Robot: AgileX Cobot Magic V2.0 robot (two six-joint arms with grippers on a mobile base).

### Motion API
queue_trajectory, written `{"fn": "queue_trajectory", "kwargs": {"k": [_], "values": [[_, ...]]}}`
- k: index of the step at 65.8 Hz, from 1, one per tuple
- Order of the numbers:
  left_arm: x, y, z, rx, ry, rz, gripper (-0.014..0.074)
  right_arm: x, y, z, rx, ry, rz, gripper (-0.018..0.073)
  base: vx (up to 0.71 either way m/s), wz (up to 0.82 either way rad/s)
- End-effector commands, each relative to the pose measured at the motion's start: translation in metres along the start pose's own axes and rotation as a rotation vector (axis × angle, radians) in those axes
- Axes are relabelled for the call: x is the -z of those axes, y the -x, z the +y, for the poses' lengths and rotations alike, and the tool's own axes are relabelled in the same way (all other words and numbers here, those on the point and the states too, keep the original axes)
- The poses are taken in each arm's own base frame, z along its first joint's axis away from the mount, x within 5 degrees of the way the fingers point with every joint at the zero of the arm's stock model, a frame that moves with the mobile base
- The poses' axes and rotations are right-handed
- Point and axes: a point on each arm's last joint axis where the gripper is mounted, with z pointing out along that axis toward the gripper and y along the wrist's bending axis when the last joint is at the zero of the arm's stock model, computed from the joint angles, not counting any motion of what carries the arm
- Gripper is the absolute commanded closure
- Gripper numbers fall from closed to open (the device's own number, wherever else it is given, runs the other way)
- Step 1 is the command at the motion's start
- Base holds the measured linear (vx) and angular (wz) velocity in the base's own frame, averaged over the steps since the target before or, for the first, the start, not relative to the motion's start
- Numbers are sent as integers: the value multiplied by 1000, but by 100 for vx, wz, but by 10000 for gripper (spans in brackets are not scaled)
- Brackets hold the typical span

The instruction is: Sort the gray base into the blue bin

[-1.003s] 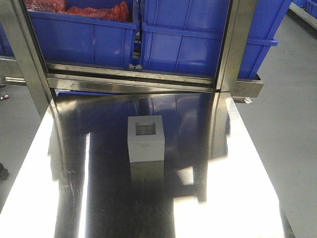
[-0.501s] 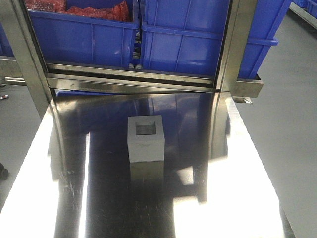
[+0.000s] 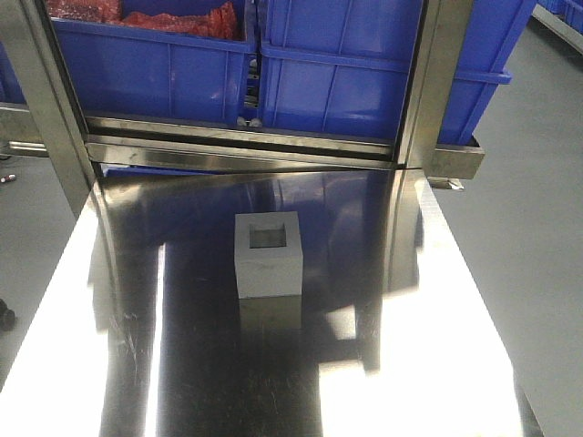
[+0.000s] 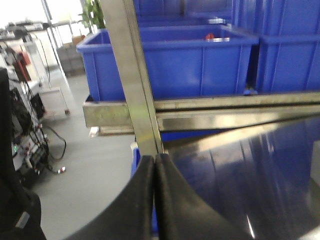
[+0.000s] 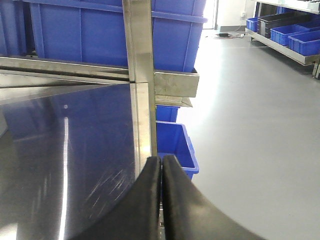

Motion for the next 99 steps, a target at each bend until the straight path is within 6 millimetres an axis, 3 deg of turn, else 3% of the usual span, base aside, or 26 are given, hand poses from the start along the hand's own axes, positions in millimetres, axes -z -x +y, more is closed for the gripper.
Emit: {"fn": "queue_trajectory", "kwargs": {"k": [1, 28, 36, 53, 58, 88, 99], "values": [[-8, 20, 2, 1, 0, -54, 603, -1, 5, 0, 16, -3, -53, 564, 0, 0], [-9, 21, 2, 8, -1, -55, 563, -1, 5, 0, 16, -3, -53, 564, 0, 0], [-9, 20, 2, 8, -2, -54, 442, -1, 5, 0, 16, -3, -53, 564, 0, 0], [-9, 21, 2, 8, -1, -59, -47, -1, 5, 0, 16, -3, -53, 564, 0, 0], [-9, 21, 2, 8, -1, -58, -139, -1, 5, 0, 16, -3, -53, 564, 0, 0], [-16, 23, 1, 15, -13, -26, -12, -1, 5, 0, 16, -3, -53, 564, 0, 0], [-36, 47, 1, -32, -44, 4, -6, -1, 5, 0, 16, -3, -53, 564, 0, 0]]}}
